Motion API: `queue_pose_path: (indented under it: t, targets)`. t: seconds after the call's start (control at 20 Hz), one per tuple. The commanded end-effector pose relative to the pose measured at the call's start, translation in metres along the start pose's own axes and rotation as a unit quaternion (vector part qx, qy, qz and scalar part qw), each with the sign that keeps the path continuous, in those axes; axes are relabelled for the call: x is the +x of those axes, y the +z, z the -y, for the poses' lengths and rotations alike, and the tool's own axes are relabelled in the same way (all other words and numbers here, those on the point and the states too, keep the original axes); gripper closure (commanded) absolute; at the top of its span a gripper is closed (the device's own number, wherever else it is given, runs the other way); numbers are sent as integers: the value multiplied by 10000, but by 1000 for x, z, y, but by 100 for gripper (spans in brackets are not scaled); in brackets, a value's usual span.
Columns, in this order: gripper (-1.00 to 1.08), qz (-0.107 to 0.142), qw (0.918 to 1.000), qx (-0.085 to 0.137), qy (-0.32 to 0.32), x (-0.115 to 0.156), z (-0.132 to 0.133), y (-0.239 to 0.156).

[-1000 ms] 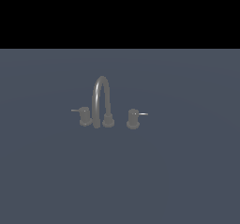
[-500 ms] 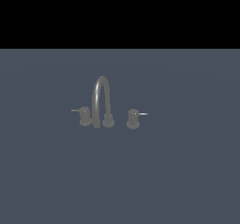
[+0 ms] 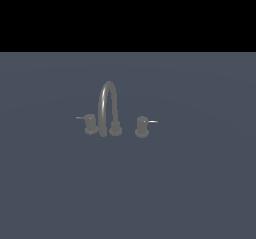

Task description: Turn on the faucet by rotating a designated handle.

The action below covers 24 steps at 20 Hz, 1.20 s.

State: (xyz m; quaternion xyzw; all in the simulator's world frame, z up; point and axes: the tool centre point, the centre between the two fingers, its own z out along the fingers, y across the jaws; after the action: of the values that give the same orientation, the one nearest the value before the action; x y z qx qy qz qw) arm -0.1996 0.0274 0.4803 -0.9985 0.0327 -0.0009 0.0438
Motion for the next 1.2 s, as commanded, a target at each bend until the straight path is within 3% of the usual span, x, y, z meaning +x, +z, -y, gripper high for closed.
queue_pose_path:
  t: [0.0,0.3,0.6,0.85,1.15]
  targets:
    - [108,58,9996,126,240,14,7,9]
    - [108,251,9939,413,986,54,27,38]
    - [108,461,9807,588,1804,92,47,75]
    - [108,620,9638,641,2513,121,63,109]
    - [108,759,9363,604,3374,151,81,156]
